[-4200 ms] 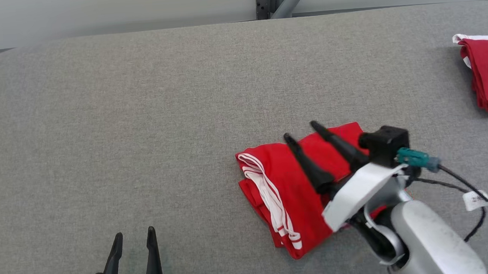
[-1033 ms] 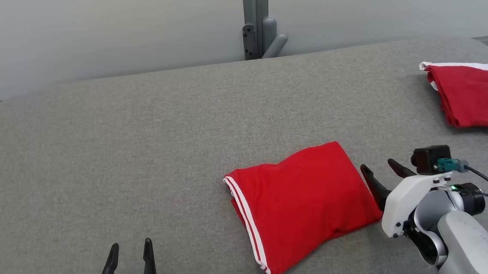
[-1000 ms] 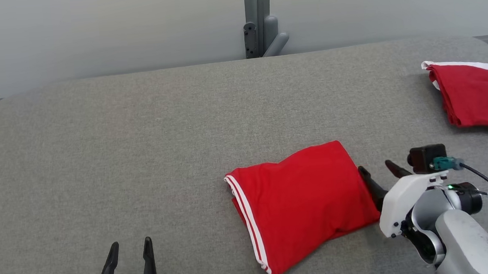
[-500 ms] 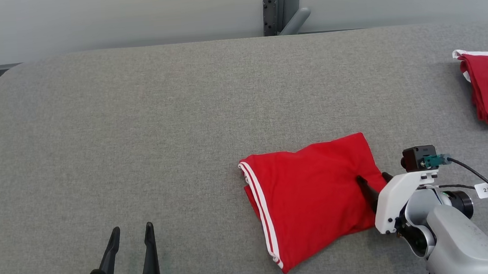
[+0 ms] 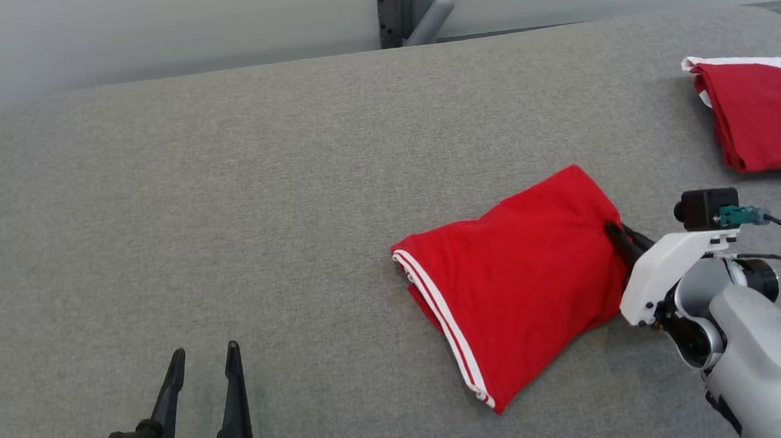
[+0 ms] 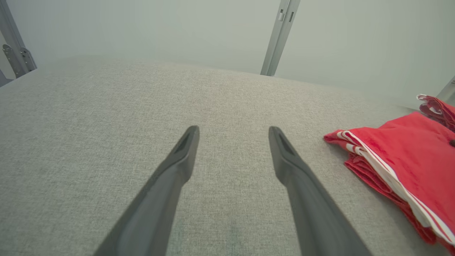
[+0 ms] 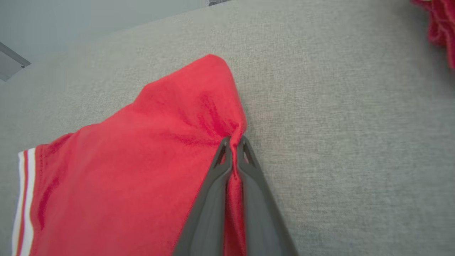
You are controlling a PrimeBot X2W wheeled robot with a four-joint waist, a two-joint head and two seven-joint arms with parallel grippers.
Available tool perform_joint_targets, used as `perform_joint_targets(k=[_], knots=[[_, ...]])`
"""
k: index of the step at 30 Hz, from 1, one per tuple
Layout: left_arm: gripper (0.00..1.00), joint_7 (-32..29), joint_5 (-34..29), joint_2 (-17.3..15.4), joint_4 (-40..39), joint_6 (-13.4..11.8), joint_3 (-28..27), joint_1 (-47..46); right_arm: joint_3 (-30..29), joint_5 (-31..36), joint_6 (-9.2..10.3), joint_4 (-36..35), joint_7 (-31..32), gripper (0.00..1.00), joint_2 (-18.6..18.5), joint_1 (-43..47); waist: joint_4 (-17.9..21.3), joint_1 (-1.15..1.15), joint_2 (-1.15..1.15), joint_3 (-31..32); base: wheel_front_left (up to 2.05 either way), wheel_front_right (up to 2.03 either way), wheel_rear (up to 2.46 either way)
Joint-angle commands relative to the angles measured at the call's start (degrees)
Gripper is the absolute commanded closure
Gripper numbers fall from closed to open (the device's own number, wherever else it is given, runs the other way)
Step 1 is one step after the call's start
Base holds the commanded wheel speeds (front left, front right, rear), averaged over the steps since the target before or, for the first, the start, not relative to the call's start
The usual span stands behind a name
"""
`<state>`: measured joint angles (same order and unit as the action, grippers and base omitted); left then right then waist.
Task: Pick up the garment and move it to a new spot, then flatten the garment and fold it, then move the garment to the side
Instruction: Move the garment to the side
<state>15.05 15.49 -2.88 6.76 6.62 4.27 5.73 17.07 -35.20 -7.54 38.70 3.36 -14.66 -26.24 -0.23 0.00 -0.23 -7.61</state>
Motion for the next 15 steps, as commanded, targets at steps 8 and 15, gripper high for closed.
perform_joint_targets(k=[8, 15], knots=[[0.0, 0.1, -2.1, -0.1, -0.8, 0.5, -0.8, -3.1, -0.9, -1.6, 0.12, -2.3, -2.3, 1.0, -4.3, -5.0, 8.8, 0.0, 0.23, -4.8, 0.0, 0.0, 0.0], [0.0, 0.1, -3.5, -0.2, -0.1, 0.8, -0.4, -5.5, -1.0, -0.4, 0.11, -6.4, -2.5, 1.0, -7.7, -9.1, 11.5, 0.0, 0.23, -7.3, 0.0, 0.0, 0.0]])
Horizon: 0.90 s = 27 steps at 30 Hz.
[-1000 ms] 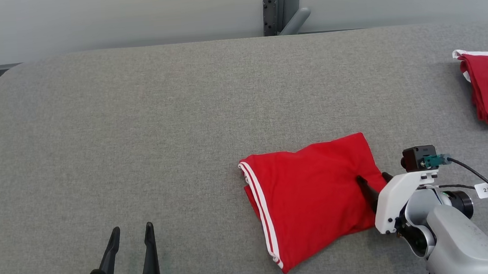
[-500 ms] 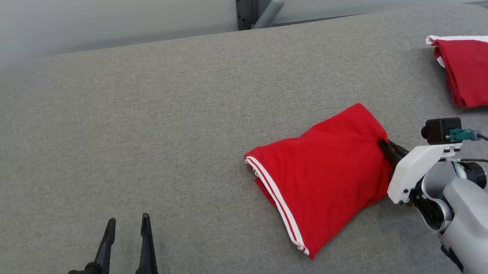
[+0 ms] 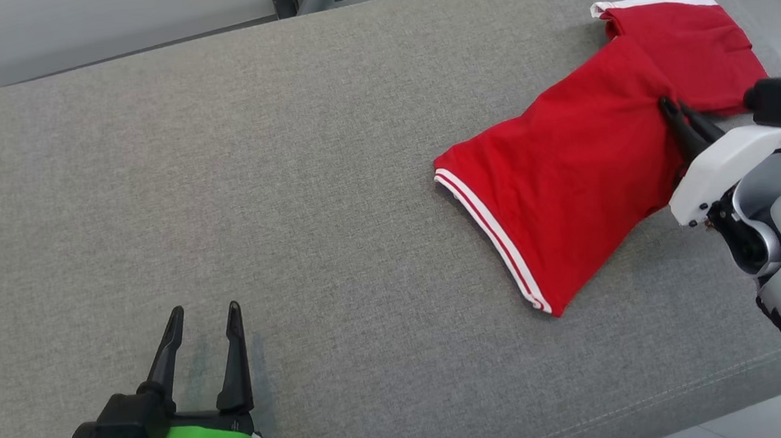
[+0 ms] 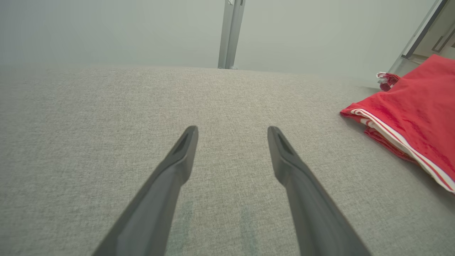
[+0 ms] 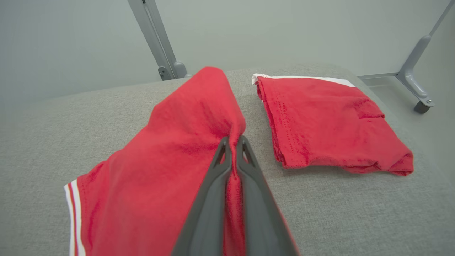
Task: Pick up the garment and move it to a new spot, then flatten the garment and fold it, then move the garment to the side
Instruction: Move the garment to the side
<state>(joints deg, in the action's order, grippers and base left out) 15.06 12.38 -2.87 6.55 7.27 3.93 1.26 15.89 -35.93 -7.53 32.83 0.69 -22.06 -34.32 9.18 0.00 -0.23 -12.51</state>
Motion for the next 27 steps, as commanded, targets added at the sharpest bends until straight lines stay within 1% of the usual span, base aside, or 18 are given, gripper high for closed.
perform_joint_targets(k=[1, 6, 10, 13, 16, 21, 27], knots=[[0.0, 0.1, -0.5, -0.2, 0.3, 0.2, 0.1, -1.4, 0.4, 0.6, 0.1, -0.9, 0.6, 1.0, -0.8, -1.8, 2.0, 0.0, 0.23, -2.6, 0.0, 0.0, 0.0], [0.0, 0.1, 0.5, -0.5, 0.8, 0.3, 1.5, -3.7, 0.4, 2.0, 0.1, -2.5, 3.9, 1.0, -3.0, -7.8, -0.4, 0.0, 0.23, -4.7, 0.0, 0.0, 0.0], [0.0, 0.1, 1.1, -0.7, 0.7, 0.3, 1.2, -4.5, -0.7, 2.8, 0.1, -3.0, 6.2, 1.0, -4.5, -11.8, -2.3, 0.0, 0.23, -6.3, 0.0, 0.0, 0.0], [0.0, 0.1, 2.8, -0.6, 1.0, 0.3, 0.5, -3.9, -2.2, 2.9, 0.1, -3.7, 6.6, 1.0, -5.0, -13.8, -3.1, 0.0, 0.23, -6.6, 0.0, 0.0, 0.0], [0.0, 0.1, 3.3, -0.6, 1.0, 0.3, 0.1, -3.5, -3.8, 2.6, 0.1, -5.0, 6.2, 1.0, -5.4, -14.4, -3.4, 0.0, 0.23, -6.4, 0.0, 0.0, 0.0], [0.0, 0.1, 3.3, -0.5, 0.7, 0.3, -0.4, -3.0, -6.6, 2.7, 0.1, -5.9, 6.5, 1.0, -6.0, -12.8, -2.8, 0.0, 0.23, -5.7, 0.0, 0.0, 0.0], [0.0, 0.1, 2.7, -0.9, 0.2, 0.3, -0.1, -3.2, -10.6, 3.8, 0.09, -5.8, 7.5, 1.0, -5.5, -11.5, -1.5, 0.0, 0.23, -5.9, 0.0, 0.0, 0.0]])
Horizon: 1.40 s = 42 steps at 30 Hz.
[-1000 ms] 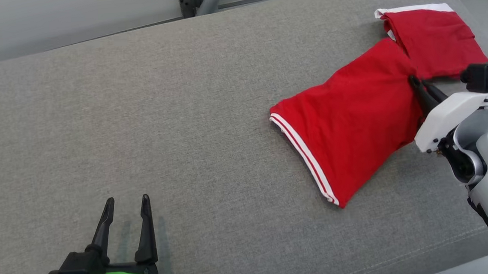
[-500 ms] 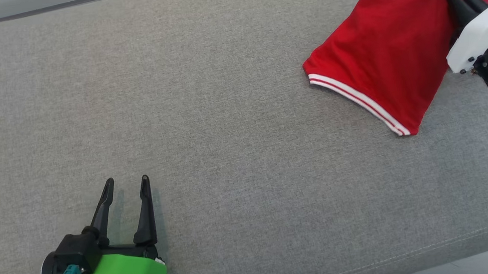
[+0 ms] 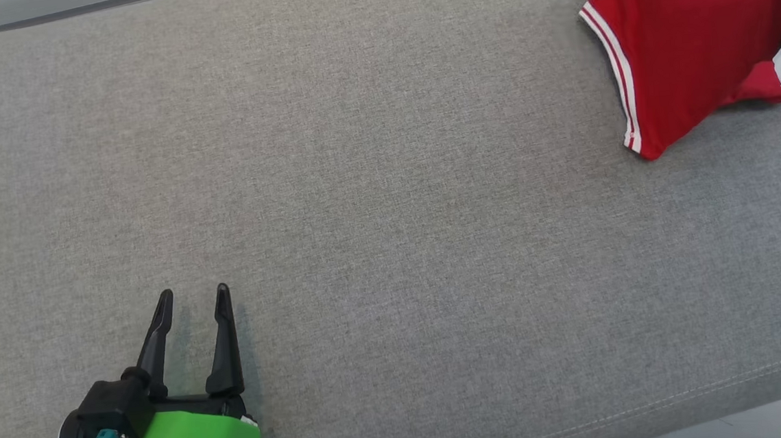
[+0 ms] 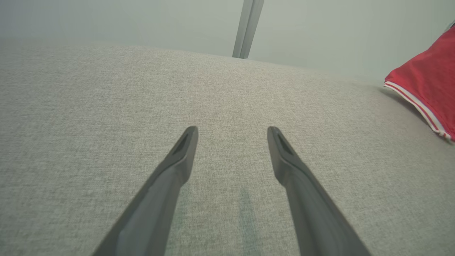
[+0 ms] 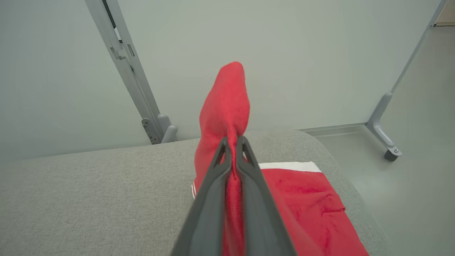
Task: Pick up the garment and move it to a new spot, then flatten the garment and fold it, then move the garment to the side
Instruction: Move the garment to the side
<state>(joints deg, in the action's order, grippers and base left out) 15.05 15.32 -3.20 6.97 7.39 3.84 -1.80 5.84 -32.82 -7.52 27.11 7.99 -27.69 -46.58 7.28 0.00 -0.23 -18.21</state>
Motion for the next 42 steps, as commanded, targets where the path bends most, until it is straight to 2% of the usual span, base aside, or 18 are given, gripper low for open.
perform_joint_targets(k=[1, 11, 22, 23, 24, 25, 33, 37, 42], knots=[[0.0, 0.1, -0.3, -0.6, -0.2, 0.2, 0.0, -0.2, -0.6, 0.7, 0.08, 0.0, 0.2, 1.0, 0.1, 0.8, 0.4, 0.0, 0.23, -0.2, 0.0, 0.0, 0.0], [0.0, 0.1, -0.6, -1.6, 0.0, 0.2, 0.9, -1.1, -4.9, 2.5, 0.08, 1.6, -0.6, 1.0, 2.6, 1.8, 0.8, 0.0, 0.23, -2.0, 0.0, 0.0, 0.0], [0.0, 0.1, -1.1, -3.3, -0.7, 0.2, 2.2, -2.1, -13.6, 7.8, 0.07, 9.3, -3.9, 1.0, 2.7, -1.4, -2.0, 0.0, 0.23, -6.5, 0.0, 0.0, 0.0], [0.0, 0.1, -1.1, -3.4, -0.8, 0.2, 2.3, -2.3, -14.7, 8.9, 0.07, 10.5, -4.5, 0.93, 2.5, -1.6, -2.3, 0.0, 0.23, -6.8, 0.0, 0.0, 0.0], [0.0, 0.1, -1.1, -3.5, -1.0, 0.2, 2.5, -2.4, -15.9, 10.5, 0.07, 11.7, -5.4, 0.63, 2.2, -1.9, -2.6, 0.0, 0.23, -7.1, 0.0, 0.0, 0.0], [0.0, 0.1, -1.2, -3.7, -1.2, 0.2, 2.6, -2.6, -17.3, 12.1, 0.07, 13.1, -6.3, 0.0, 2.1, -2.1, -2.8, 0.0, 0.23, -7.3, 0.0, 0.0, 0.0], [0.0, 0.1, -1.5, -3.2, -2.3, 0.2, 2.0, -1.4, -27.4, 22.5, 0.07, 19.7, -12.8, 0.0, 3.0, -2.5, -3.7, 0.0, 0.23, -6.5, 0.0, 0.0, 0.0], [0.0, 0.1, -1.3, -2.6, -2.2, 0.2, 1.4, -0.4, -28.7, 25.9, 0.07, 19.0, -15.8, 0.0, 3.8, -1.3, -3.6, 0.0, 0.23, -5.0, 0.0, 0.0, 0.0], [0.0, 0.1, -0.6, -1.9, -2.4, 0.2, 1.2, 0.5, -26.8, 28.4, 0.07, 14.9, -19.4, 0.0, 6.0, 1.7, -3.5, 0.0, 0.23, -1.8, 0.0, 0.0, 0.0]])
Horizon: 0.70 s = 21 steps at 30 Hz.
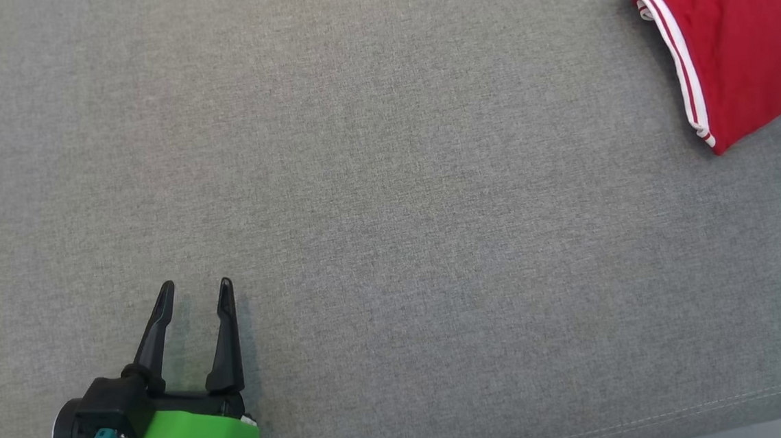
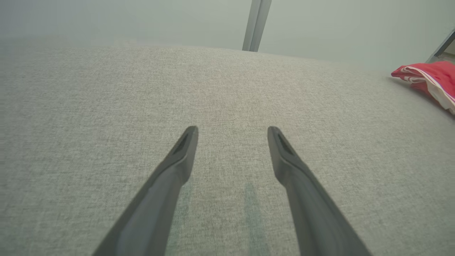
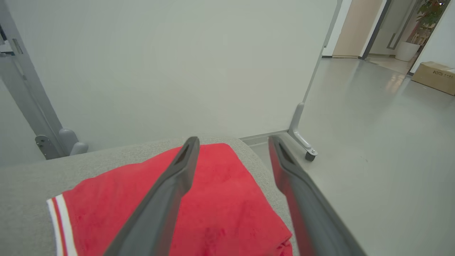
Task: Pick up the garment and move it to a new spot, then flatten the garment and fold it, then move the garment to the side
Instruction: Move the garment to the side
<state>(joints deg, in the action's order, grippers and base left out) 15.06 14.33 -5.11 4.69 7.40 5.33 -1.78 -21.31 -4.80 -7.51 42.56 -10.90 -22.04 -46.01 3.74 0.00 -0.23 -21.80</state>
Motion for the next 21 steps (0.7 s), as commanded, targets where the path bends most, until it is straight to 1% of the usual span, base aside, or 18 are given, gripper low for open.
perform_joint_targets(k=[1, 3, 4, 9, 11, 17, 21], knots=[[0.0, 0.1, 0.4, 0.2, -0.2, 0.1, -0.5, 0.8, 1.0, 0.7, 0.06, -1.8, -1.0, 0.0, 0.8, 2.1, 0.0, 0.0, 0.23, 2.7, 0.0, 0.0, 0.0], [0.0, 0.1, 0.5, 0.6, -0.3, 0.1, -1.0, 1.3, 2.1, 0.1, 0.07, -4.8, -1.9, 0.0, 1.7, 4.1, -0.3, 0.0, 0.23, 4.3, 0.0, 0.0, 0.0], [0.0, 0.1, 0.5, 0.6, -0.3, 0.1, -1.0, 1.3, 2.1, 0.1, 0.07, -4.8, -1.9, 0.0, 1.7, 4.1, -0.3, 0.0, 0.23, 4.3, 0.0, 0.0, 0.0], [0.0, 0.1, 0.2, 1.3, -1.1, 0.1, -3.2, 2.8, 6.6, -2.8, 0.07, -13.1, -3.0, 0.0, 4.6, 11.8, -1.6, 0.0, 0.23, 8.9, 0.0, 0.0, 0.0], [0.0, 0.1, 0.0, 1.6, -1.3, 0.1, -4.2, 3.6, 9.0, -2.7, 0.07, -16.7, -3.3, 0.0, 4.4, 15.6, -2.2, 0.0, 0.23, 10.8, 0.0, 0.0, 0.0], [0.0, 0.1, -0.2, 1.9, -0.5, 0.1, -6.1, 6.0, 12.5, -3.6, 0.07, -23.9, -3.7, 0.0, 9.2, 27.5, -3.7, 0.0, 0.23, 16.2, 0.0, 0.0, 0.0], [0.0, 0.1, 0.4, 2.1, 0.8, 0.1, -6.9, 7.1, 12.2, -1.7, 0.06, -26.0, -3.9, 0.0, 13.6, 33.2, -3.5, 0.0, 0.23, 18.2, 0.0, 0.0, 0.0]])
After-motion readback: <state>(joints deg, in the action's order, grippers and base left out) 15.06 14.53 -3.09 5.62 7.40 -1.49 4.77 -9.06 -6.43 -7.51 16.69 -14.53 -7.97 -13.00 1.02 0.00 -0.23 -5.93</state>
